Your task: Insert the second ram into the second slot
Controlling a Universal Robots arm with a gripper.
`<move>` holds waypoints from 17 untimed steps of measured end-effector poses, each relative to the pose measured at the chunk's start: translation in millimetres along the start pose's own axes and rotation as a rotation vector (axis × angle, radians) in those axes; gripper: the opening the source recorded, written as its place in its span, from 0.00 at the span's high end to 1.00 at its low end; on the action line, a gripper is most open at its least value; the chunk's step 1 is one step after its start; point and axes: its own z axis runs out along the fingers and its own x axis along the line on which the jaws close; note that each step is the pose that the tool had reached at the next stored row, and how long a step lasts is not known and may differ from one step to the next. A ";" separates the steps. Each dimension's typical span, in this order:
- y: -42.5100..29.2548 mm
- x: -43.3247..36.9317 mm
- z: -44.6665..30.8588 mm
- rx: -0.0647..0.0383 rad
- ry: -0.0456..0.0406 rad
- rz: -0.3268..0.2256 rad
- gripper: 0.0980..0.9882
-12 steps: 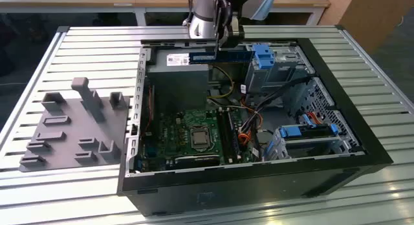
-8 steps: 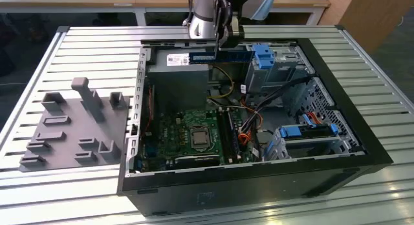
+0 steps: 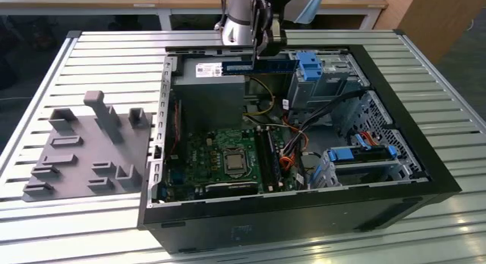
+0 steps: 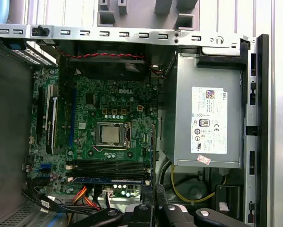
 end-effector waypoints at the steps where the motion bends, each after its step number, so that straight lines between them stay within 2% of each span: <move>1: 0.0 0.0 0.0 0.000 0.0000 0.002 0.96; 6: 0.0 1.0 -0.1 0.001 -0.0012 0.037 0.96; 17: 0.4 17.1 0.1 0.001 -0.0015 0.039 0.96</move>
